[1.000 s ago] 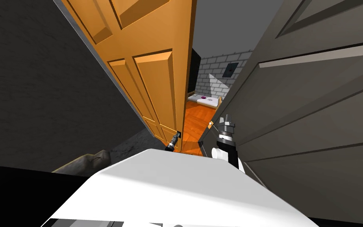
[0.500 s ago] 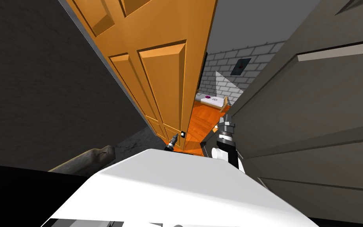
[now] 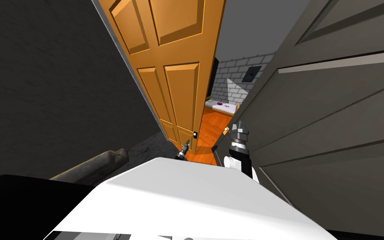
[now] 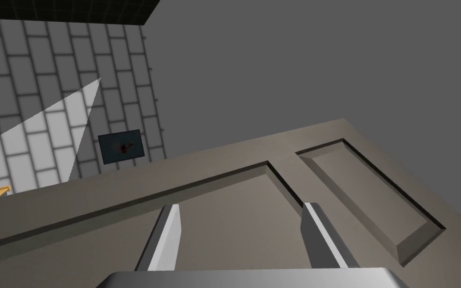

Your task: Push the door open

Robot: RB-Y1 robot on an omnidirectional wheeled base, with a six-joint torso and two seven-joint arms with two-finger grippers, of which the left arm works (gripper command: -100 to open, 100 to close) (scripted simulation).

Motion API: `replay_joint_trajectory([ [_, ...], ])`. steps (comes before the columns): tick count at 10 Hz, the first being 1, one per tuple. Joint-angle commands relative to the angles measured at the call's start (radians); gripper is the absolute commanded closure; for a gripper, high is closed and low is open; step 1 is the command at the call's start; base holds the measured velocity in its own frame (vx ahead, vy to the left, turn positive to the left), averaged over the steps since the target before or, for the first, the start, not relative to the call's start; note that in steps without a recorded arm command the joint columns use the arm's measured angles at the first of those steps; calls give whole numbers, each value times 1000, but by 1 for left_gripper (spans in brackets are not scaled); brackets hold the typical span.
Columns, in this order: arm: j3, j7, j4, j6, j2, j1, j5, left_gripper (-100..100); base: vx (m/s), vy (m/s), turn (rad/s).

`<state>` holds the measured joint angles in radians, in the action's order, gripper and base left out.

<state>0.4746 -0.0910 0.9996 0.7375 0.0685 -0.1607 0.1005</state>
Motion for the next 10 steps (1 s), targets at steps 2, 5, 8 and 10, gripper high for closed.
replay_joint_trajectory([
  [2, 5, -1, 2, 1, -6, -4, 1, -100, -188, 0, 14],
  [5, -4, -1, -12, 7, -1, 6, 1, -100, 126, -53, -23],
  [8, -14, 0, -26, 12, -5, 18, 2, -100, 222, -80, -23],
  [10, -22, 0, -37, 16, -14, 27, 3, -100, 198, -91, -28],
])
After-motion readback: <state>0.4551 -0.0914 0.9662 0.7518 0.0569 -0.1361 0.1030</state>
